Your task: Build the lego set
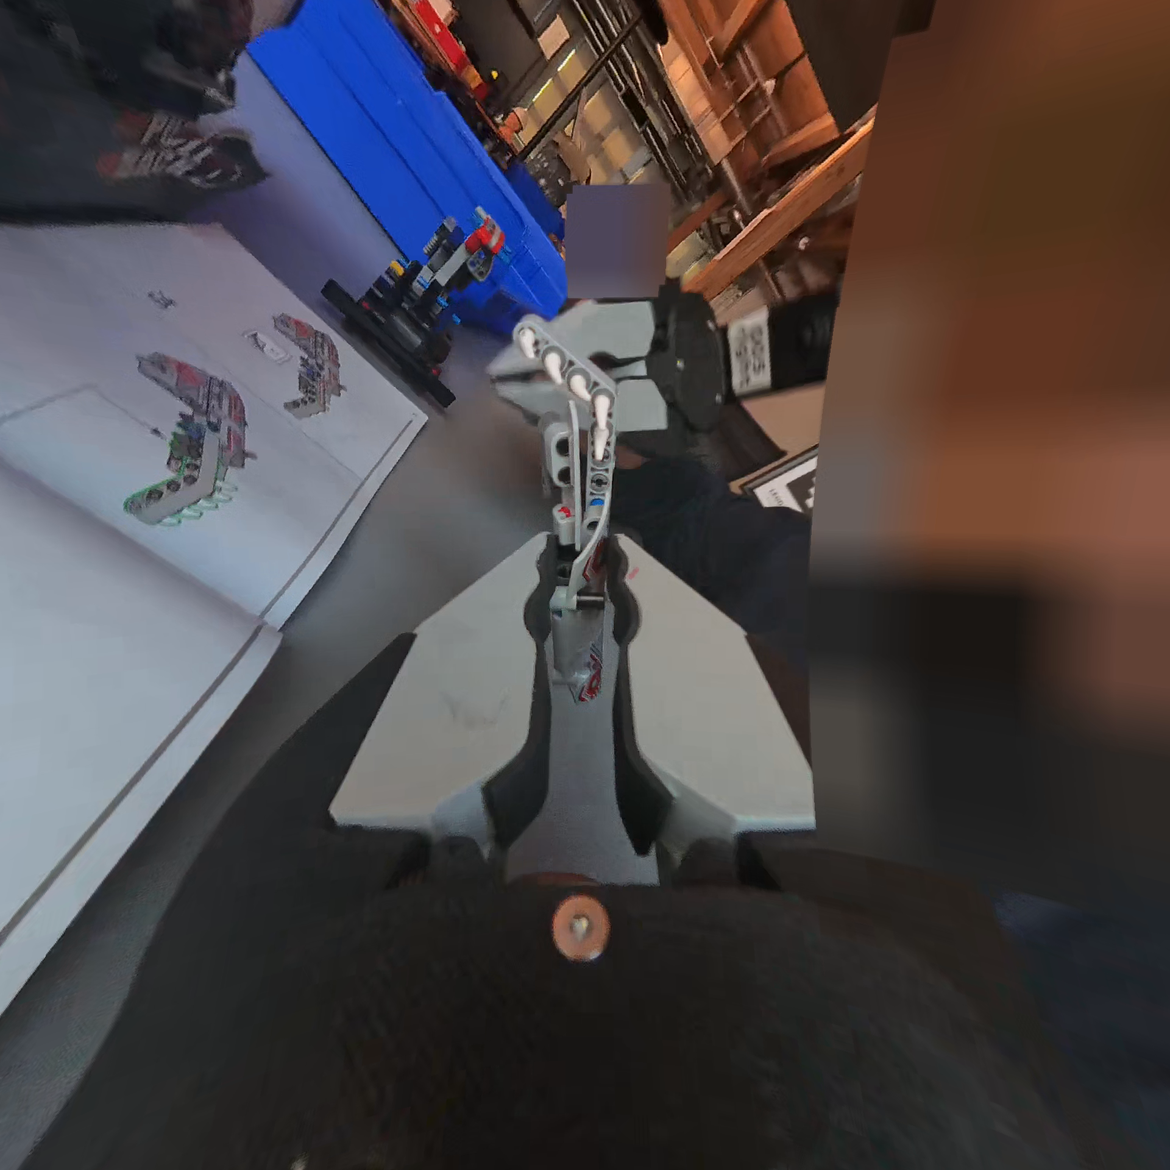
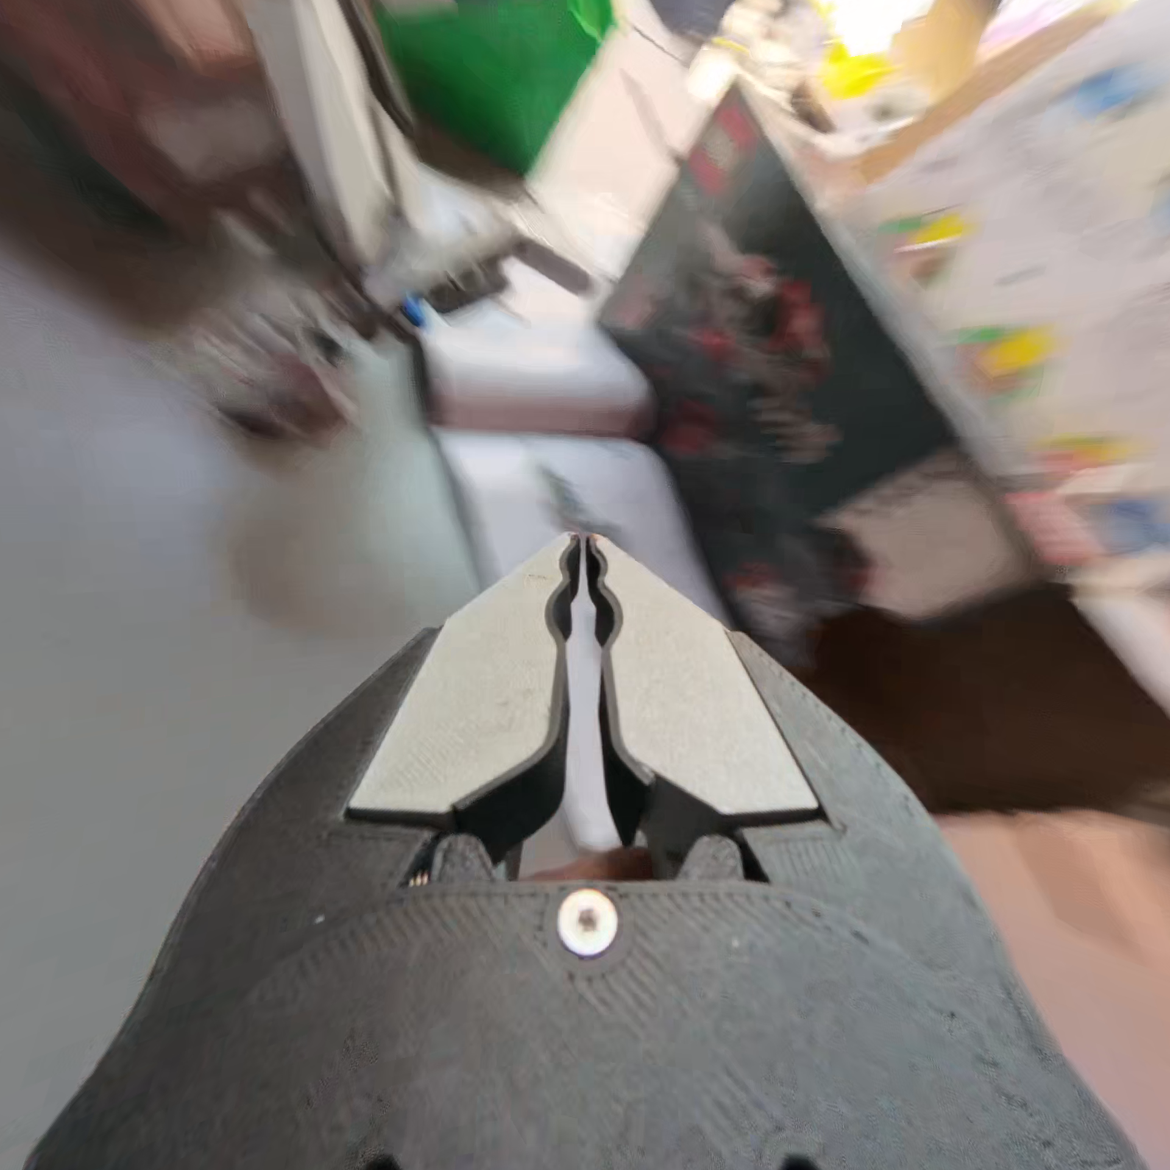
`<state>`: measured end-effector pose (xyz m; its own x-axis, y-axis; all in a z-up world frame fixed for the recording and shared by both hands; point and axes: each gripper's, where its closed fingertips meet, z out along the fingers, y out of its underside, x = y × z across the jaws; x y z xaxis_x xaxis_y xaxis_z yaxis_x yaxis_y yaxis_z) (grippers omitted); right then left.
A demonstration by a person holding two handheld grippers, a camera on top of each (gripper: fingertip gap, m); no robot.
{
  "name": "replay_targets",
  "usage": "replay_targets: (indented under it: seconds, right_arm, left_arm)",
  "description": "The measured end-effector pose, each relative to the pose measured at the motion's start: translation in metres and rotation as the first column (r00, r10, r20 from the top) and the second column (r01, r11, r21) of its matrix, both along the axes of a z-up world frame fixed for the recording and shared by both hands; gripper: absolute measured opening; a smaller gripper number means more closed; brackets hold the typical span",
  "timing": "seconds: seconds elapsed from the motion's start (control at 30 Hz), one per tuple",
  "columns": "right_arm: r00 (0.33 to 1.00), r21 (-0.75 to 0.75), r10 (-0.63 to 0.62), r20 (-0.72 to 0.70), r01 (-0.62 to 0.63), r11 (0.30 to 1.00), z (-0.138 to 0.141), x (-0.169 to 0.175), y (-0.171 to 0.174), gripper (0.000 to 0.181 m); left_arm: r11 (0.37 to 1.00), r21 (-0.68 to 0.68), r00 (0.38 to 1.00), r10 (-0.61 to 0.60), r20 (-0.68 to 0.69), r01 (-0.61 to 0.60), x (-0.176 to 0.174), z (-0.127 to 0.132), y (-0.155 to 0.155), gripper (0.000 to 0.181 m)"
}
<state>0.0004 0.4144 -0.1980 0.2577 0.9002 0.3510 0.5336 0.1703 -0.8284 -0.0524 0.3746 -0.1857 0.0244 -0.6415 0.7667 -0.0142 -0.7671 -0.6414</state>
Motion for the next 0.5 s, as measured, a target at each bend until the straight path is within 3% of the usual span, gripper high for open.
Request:
replay_targets:
  seconds: [0.07,0.13,0.27,0.37,0.5]
  right_arm:
    - [0.974,-0.326,0.126,-0.190,-0.184,0.927,0.012,-0.015,-0.032,0.000]
    - [0.954,-0.455,0.106,-0.282,-0.230,0.860,0.020,-0.020,-0.038,0.000]
    - [0.898,-0.596,0.088,-0.432,-0.357,0.719,0.031,-0.030,-0.055,0.035]
    - [0.861,-0.627,0.041,-0.507,-0.401,0.668,0.038,-0.034,-0.056,0.019]
    - [0.877,-0.605,0.041,-0.479,-0.364,0.708,0.035,-0.039,-0.057,0.011]
  left_arm:
    - [0.997,0.072,1.000,-0.004,-0.005,0.005,0.004,0.010,-0.005,0.012]
    - [0.991,0.130,1.000,-0.003,-0.019,0.005,0.007,0.013,-0.010,0.012]
    - [0.968,0.251,0.996,0.033,-0.089,-0.009,0.009,0.010,-0.013,0.012]
    - [0.955,0.298,0.996,0.039,-0.083,-0.013,0.011,0.015,-0.017,0.012]
    - [0.954,0.299,0.996,0.032,-0.088,-0.004,0.013,0.014,-0.021,0.012]
